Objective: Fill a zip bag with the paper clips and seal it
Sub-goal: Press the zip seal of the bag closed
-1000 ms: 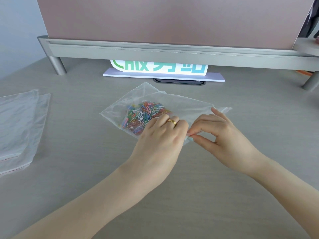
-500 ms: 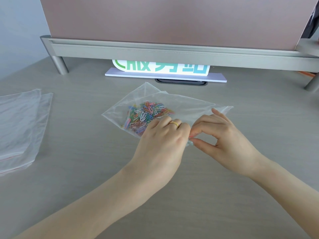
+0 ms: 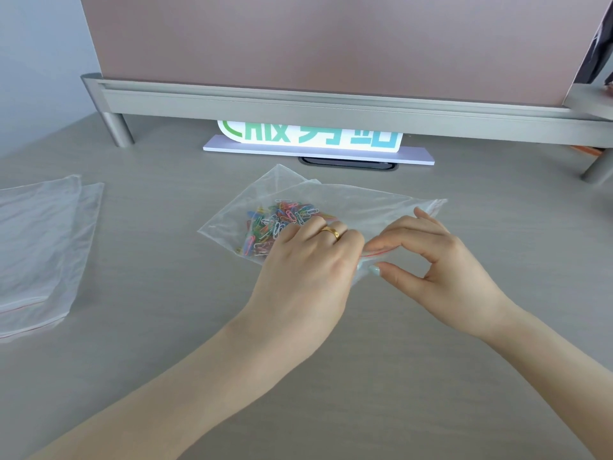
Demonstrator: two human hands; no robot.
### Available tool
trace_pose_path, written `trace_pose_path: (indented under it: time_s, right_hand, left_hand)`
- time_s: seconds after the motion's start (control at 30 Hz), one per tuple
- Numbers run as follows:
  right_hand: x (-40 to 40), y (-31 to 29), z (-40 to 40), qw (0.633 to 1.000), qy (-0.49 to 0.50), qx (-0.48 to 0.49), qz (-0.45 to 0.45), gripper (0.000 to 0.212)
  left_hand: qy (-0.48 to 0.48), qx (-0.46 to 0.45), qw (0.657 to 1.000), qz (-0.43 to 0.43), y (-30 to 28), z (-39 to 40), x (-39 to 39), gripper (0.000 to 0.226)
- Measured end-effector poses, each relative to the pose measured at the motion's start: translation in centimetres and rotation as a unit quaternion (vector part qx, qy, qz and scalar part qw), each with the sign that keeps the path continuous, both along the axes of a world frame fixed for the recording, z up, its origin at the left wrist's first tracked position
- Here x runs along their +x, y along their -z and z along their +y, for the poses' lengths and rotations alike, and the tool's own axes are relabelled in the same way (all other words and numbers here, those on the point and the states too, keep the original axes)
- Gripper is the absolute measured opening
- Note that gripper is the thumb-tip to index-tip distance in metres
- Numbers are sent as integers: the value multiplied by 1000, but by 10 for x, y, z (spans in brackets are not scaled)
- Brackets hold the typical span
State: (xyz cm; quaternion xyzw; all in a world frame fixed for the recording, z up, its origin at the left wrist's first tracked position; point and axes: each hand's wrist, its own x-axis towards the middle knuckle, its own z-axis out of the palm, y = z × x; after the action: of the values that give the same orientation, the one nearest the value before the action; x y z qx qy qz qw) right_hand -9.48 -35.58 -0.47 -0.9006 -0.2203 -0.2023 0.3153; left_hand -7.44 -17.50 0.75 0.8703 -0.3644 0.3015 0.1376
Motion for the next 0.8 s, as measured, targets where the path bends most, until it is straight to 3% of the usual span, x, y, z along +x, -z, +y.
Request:
trace_pose_path:
  time_s: [0.1, 0.23, 0.3, 0.37, 0.47, 0.53, 0.63, 0.73, 0.8]
  right_hand:
    - [0, -4, 4, 1000, -7, 2, -21, 13]
    - [5, -21, 10, 998, 1, 51, -22, 11]
    - [9, -32, 16, 998, -6, 64, -22, 12]
    - [15, -41, 13, 1000, -9, 23, -9, 35]
    - [28, -49, -16, 991, 77, -34, 100, 102]
    - [40, -42, -43, 981, 140, 31, 132, 117]
    - [61, -25, -54, 950, 85, 204, 221, 116]
    - [87, -8, -38, 919, -44, 279, 274, 93]
    - [103, -14, -21, 889, -44, 343, 300, 77]
  left_hand:
    - [27, -35, 999, 31, 1, 1, 0, 15]
    - [21, -42, 972, 229, 7, 9, 12, 60]
    - [42, -65, 943, 323, 11, 12, 24, 48]
    - [60, -155, 892, 420, 8, 16, 35, 22]
    - [66, -256, 855, 446, -3, 23, 53, 22]
    - [87, -307, 837, 444, -13, 27, 63, 22]
    - [122, -367, 809, 442, -26, 28, 76, 24]
    - [165, -421, 770, 450, -34, 24, 89, 24]
    - [172, -443, 757, 448, -42, 20, 98, 25]
